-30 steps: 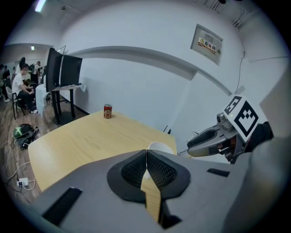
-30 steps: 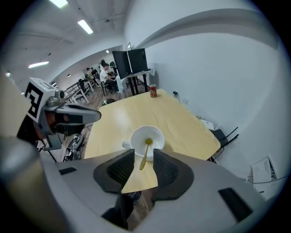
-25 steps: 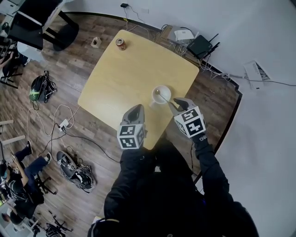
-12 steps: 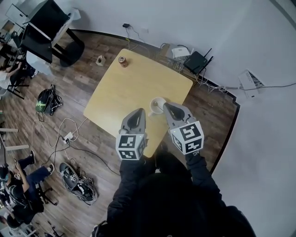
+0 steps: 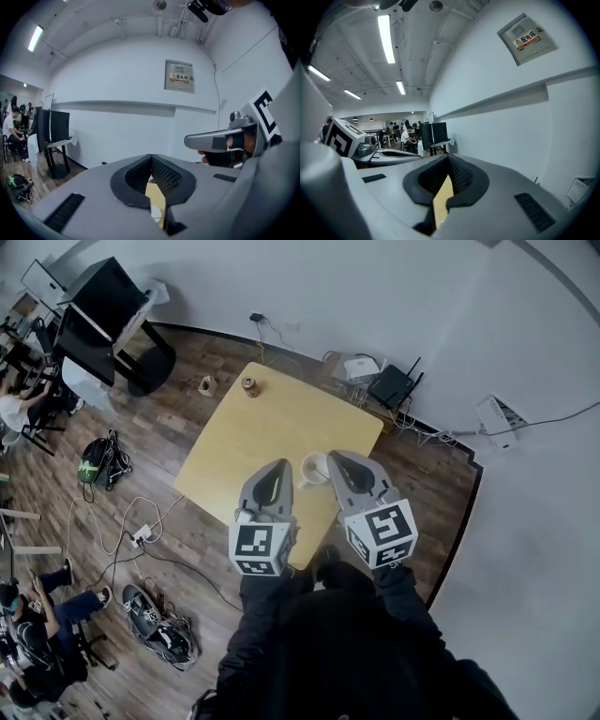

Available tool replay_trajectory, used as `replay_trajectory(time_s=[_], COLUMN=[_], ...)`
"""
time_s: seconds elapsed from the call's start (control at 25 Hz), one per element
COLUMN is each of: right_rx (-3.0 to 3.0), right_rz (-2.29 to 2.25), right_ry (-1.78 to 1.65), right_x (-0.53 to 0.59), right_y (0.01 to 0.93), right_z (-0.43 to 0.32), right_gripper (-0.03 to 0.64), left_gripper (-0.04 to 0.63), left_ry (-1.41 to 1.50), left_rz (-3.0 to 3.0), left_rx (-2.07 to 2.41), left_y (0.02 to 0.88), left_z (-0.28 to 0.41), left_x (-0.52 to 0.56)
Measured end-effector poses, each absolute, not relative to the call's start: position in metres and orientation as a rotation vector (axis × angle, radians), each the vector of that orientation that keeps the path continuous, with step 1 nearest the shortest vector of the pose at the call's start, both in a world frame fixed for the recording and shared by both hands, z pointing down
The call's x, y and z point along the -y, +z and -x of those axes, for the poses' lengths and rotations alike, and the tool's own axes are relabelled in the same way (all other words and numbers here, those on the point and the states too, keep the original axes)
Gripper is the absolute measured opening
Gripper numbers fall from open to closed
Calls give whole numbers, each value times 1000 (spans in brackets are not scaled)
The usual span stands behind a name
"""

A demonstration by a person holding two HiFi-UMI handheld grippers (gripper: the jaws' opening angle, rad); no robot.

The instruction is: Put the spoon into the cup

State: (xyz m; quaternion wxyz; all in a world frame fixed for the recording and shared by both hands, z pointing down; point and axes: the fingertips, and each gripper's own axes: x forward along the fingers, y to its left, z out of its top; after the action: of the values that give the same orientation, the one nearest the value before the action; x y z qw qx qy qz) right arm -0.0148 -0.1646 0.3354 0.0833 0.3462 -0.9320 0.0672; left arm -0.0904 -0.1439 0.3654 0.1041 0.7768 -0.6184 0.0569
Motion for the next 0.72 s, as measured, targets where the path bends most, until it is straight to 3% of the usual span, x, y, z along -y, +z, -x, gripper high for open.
replay_trajectory(time_s=[0.72], right_rx=[2860], right_rz=[-1075], right_ry=[91], right_x=[151], right_y=[291], right_z=[4], right_gripper=[21], left_gripper=[32], left_ry=[142], left_rz=[-2391], left_rx=[1860], left_y=[321], left_z=[68], left_x=[137])
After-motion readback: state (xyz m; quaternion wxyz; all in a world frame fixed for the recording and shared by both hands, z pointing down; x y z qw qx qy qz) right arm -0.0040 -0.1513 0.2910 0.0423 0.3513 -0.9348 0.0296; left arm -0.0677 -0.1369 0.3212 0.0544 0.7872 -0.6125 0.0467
